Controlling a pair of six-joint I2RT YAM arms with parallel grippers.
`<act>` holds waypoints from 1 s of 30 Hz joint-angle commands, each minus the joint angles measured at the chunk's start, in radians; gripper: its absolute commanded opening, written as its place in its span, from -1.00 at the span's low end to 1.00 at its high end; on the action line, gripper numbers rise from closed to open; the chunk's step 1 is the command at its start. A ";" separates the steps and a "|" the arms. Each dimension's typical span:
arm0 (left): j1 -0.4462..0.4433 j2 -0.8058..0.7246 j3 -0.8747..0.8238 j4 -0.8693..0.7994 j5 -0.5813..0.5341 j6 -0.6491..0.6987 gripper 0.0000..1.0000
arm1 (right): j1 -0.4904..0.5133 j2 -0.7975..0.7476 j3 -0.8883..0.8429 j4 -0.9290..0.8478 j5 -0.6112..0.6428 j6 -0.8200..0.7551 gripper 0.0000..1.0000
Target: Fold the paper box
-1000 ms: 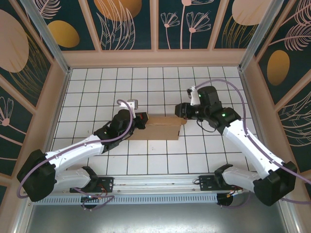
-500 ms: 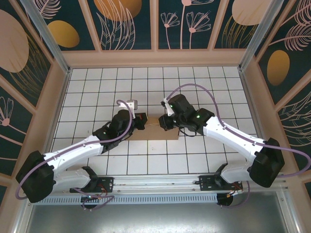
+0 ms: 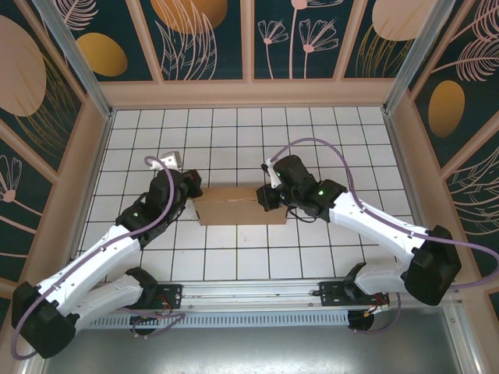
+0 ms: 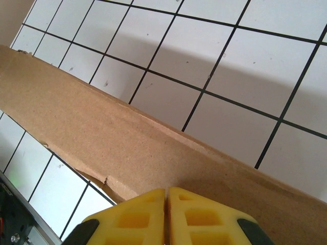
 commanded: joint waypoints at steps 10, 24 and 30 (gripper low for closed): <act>0.089 -0.020 -0.171 0.021 0.059 -0.176 -1.00 | 0.020 -0.011 -0.046 -0.044 0.000 0.025 -0.80; 0.095 -0.153 -0.420 0.411 0.264 -0.367 -1.00 | 0.027 -0.006 -0.061 -0.002 -0.040 0.039 -0.80; 0.095 -0.110 -0.404 0.431 0.302 -0.363 -1.00 | 0.027 -0.005 -0.058 0.005 -0.037 0.043 -0.80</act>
